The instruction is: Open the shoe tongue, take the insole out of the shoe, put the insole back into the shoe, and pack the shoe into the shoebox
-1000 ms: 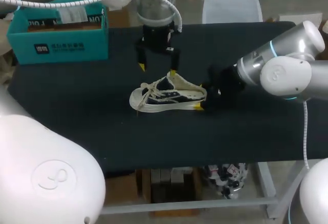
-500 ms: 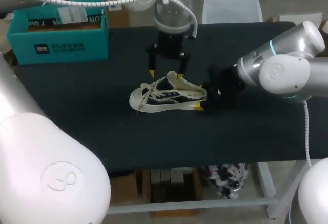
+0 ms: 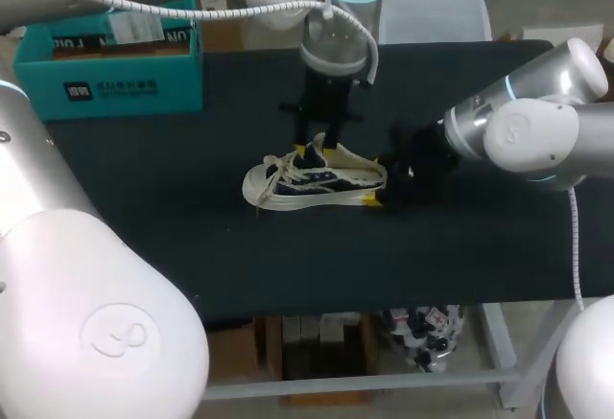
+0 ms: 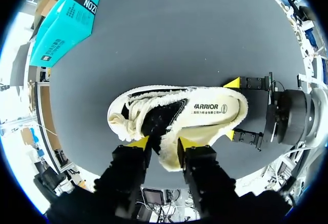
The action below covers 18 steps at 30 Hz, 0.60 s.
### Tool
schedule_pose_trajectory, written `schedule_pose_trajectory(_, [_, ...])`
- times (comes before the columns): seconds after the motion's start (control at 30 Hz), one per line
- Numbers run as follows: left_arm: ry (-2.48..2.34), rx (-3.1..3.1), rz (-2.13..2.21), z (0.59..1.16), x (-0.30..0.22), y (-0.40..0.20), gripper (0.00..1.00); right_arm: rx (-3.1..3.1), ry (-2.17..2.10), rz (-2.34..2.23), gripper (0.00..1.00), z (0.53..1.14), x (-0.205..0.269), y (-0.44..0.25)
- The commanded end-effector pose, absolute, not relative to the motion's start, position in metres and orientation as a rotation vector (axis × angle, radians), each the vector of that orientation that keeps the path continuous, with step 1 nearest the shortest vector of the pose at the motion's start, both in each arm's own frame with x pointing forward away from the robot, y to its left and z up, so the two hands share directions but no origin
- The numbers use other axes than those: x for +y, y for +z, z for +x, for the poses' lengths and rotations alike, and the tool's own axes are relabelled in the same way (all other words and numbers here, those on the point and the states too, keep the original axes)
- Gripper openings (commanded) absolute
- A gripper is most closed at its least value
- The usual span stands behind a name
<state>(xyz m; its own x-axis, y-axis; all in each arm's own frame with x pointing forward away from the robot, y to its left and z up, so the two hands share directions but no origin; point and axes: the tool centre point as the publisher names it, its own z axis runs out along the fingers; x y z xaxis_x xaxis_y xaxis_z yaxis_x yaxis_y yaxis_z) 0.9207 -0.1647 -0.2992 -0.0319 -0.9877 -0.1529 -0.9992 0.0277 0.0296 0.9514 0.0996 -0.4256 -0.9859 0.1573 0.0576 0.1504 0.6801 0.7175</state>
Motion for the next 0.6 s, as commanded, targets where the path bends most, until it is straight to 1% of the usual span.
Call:
schedule_pose_trajectory(0.03, [0.161,2.196,-2.127,0.917,-0.16,-0.303,0.0,2.871,1.228,0.262,0.0,0.952,0.098,-0.43])
schedule_pose_trajectory(0.3, [-0.016,2.233,-2.142,0.904,-0.138,-0.295,0.0,2.871,1.228,0.262,0.0,0.952,0.098,-0.43])
schedule_pose_trajectory(0.6, [-0.259,2.336,-2.166,0.902,-0.1,-0.291,0.0,2.871,1.228,0.262,0.0,0.952,0.098,-0.43])
